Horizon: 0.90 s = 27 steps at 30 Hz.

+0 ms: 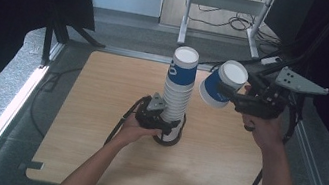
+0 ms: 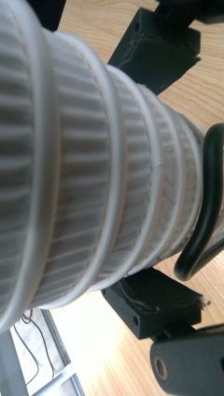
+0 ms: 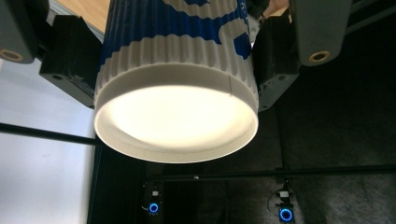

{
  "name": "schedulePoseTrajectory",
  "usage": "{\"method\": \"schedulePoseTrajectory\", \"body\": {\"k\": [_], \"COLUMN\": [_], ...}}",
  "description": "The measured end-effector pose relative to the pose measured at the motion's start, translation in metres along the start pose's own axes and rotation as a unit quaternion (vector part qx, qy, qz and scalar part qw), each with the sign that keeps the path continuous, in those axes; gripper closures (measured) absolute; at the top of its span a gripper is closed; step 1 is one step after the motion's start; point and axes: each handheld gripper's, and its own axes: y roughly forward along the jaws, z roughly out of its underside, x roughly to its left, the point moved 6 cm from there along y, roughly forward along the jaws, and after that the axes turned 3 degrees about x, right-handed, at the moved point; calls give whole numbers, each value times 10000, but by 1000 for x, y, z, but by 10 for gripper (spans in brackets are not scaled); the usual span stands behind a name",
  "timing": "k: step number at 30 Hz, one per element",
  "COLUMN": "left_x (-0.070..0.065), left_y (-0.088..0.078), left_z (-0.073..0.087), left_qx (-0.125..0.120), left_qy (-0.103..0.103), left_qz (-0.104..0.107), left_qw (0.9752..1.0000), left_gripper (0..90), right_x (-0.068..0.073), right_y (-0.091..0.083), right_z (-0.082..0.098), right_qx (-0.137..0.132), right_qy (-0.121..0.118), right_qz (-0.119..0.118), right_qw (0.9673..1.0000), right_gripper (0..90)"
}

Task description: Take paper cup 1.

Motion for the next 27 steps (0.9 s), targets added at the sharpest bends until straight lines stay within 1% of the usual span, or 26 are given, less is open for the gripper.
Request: {"method": "schedulePoseTrajectory", "body": {"k": [5,6,8,13,16,18,20,21,23,27], "left_x": [0,0,0,-1,-1,-2,-3,-3,-2,0], "left_y": [0,0,0,0,1,1,1,1,0,-6], "left_z": [0,0,0,-1,0,0,1,1,1,2], "left_qx": [5,7,12,-12,1,47,65,74,78,-10], "left_qy": [18,18,21,-28,-113,-140,-181,-181,-183,-198], "left_qz": [-15,-15,-19,-21,-65,-49,-18,-28,-116,-211], "left_qw": [10000,10000,10000,10000,9999,9999,9998,9998,9997,9996], "left_gripper": [132,132,132,131,124,59,33,27,23,23], "right_x": [-1,-1,-1,0,2,3,5,5,6,7], "right_y": [0,0,0,2,3,4,4,4,3,2], "right_z": [15,21,23,38,45,50,52,55,58,65], "right_qx": [63,82,87,175,235,271,281,280,285,311], "right_qy": [53,62,58,69,55,58,66,55,72,101], "right_qz": [3,-5,-1,-5,-10,-24,-42,-46,-51,-34], "right_qw": [10000,9999,9999,9998,9997,9996,9996,9996,9996,9995], "right_gripper": [272,272,272,272,272,272,272,271,271,271]}}
